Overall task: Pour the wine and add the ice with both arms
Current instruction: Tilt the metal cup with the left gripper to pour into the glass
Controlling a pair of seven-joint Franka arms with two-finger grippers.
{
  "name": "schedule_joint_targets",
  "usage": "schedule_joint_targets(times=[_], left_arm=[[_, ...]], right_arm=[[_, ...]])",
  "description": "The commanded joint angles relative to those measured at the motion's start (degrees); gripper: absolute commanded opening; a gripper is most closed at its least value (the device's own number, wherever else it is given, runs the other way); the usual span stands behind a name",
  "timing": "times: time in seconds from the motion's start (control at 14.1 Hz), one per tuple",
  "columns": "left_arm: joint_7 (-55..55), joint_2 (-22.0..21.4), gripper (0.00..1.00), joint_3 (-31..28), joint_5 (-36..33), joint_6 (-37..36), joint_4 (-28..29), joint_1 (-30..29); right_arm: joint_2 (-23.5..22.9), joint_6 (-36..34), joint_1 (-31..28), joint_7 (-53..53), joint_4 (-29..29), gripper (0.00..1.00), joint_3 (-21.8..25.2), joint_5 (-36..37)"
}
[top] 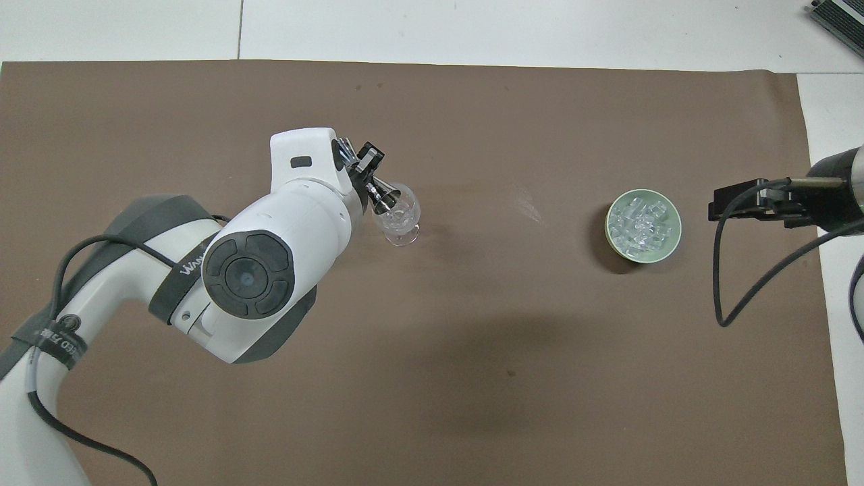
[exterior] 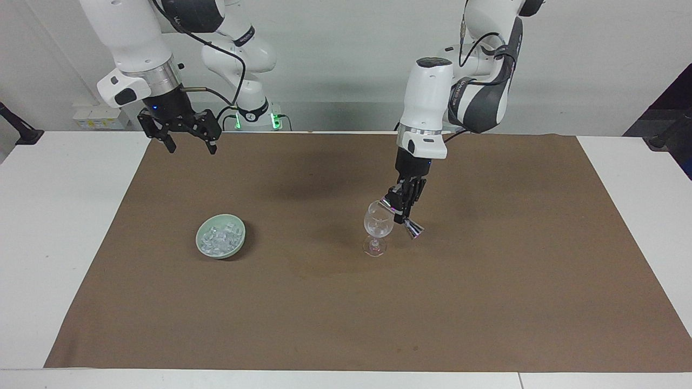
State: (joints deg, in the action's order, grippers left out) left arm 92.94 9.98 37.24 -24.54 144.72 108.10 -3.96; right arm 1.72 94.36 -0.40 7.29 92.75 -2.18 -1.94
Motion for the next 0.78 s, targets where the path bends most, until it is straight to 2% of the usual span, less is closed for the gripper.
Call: schedule_joint_targets(times=[0.0, 0.28, 0.71], left_arm=[[1.1, 0.8, 0.0, 0.0, -3.1, -1.8, -1.8, 0.5], [1.6, 0.7, 0.0, 1.2, -3.3, -1.9, -1.9, 0.4], [2.3, 0.8, 0.0, 1.6, -8.4, -2.3, -2.5, 0.0]], right_arm=[[-0.2, 0.0, -0.7, -1.5, -0.2, 1.0, -0.1, -1.2], [-0.2, 0.0, -0.7, -1.5, -0.3, 1.0, -0.1, -1.2], [-0.2, 0.0, -0.7, -1.5, -0.3, 1.0, -0.1, -1.2]])
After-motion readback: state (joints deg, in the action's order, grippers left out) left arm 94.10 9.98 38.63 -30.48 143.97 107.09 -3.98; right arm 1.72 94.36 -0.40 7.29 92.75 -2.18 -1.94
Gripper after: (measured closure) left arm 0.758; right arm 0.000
